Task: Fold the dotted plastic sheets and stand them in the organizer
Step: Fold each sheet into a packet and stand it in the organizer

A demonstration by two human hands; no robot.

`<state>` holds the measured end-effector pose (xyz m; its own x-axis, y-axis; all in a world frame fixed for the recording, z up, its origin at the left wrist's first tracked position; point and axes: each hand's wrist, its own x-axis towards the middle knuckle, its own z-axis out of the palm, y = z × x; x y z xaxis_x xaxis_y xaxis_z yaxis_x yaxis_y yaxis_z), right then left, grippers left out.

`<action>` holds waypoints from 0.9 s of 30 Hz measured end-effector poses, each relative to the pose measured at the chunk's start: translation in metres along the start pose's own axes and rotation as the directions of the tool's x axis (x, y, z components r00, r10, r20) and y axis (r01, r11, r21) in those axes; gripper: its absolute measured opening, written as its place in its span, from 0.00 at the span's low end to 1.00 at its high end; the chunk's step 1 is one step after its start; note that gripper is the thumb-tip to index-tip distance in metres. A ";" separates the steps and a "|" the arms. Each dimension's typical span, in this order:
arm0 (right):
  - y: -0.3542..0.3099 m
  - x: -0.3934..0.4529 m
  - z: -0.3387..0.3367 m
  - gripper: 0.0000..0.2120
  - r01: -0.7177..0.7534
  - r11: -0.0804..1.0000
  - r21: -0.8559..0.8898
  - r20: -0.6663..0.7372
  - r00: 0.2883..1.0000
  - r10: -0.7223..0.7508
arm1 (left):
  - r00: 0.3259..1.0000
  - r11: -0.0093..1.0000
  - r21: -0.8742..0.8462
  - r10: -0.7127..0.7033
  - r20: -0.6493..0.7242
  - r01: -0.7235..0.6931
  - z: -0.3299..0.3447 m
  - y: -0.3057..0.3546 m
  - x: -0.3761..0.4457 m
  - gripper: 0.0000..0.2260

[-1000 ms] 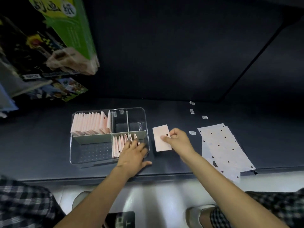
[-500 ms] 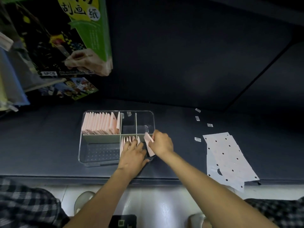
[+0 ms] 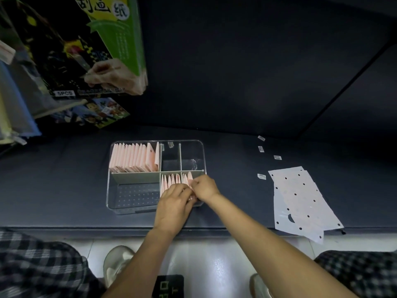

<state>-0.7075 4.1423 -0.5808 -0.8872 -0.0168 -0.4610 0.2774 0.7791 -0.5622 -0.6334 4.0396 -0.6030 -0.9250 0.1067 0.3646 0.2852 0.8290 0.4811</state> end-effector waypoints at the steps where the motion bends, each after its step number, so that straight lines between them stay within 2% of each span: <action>1: 0.001 -0.001 0.001 0.17 0.012 0.999 0.045 -0.039 0.999 -0.010 | 1.000 1.000 -0.008 -0.021 -0.013 0.021 0.001 0.001 0.000 0.08; 3: 0.001 -0.003 0.002 0.15 0.031 0.996 0.082 -0.129 0.991 -0.020 | 0.998 0.998 -0.021 -0.066 -0.017 0.066 0.002 0.003 0.000 0.08; 5: 0.002 -0.003 0.006 0.17 0.009 0.998 0.058 -0.154 0.988 0.000 | 0.996 0.996 -0.003 -0.094 -0.005 0.094 0.002 0.004 -0.001 0.10; 8: -0.001 -0.003 0.009 0.15 -0.007 1.000 -0.018 -0.073 0.997 0.005 | 0.990 0.991 0.019 -0.132 0.045 0.131 0.004 0.004 0.000 0.15; 10: 0.000 -0.006 0.005 0.14 0.029 0.999 -0.014 0.017 0.999 -0.029 | 0.979 0.988 0.066 -0.147 0.142 0.139 0.006 0.002 -0.001 0.22; 13: 0.017 -0.016 -0.012 0.14 0.151 0.985 0.085 0.020 0.988 -0.153 | 0.936 0.975 0.206 -0.143 0.322 0.078 0.011 -0.002 -0.001 0.28; 15: 0.042 -0.024 -0.029 0.08 0.225 0.952 0.208 -0.040 0.974 -0.221 | 0.900 0.942 0.336 -0.141 0.412 -0.007 0.015 -0.004 -0.002 0.29; 17: 0.078 -0.031 -0.051 0.08 0.243 0.944 0.223 -0.135 0.967 -0.217 | 0.880 0.910 0.412 -0.166 0.444 -0.037 0.017 -0.004 -0.003 0.29; 20: 0.147 -0.039 -0.090 0.12 0.138 0.989 0.051 -0.308 0.944 -0.116 | 0.888 0.906 0.424 -0.194 0.416 -0.001 0.019 -0.001 -0.006 0.29; 22: 0.196 -0.047 -0.113 0.21 0.001 0.998 -0.059 -0.350 0.937 -0.022 | 0.912 0.917 0.398 -0.185 0.367 0.026 0.018 0.005 -0.006 0.28; 25: 0.250 -0.061 -0.127 0.36 -0.099 0.987 -0.126 -0.212 0.975 0.071 | 0.975 0.956 0.293 -0.067 0.211 0.002 0.018 0.016 -0.003 0.20; 27: 0.270 -0.065 -0.125 0.36 -0.060 0.989 -0.137 -0.146 0.988 0.040 | 0.990 0.972 0.214 0.070 0.125 -0.095 0.021 0.028 0.002 0.18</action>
<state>-0.6212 4.4323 -0.6165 -0.9199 0.1059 -0.3776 0.2770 0.8570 -0.4344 -0.6322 4.0743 -0.6058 -0.9270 0.2319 0.2948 0.3118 0.9134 0.2619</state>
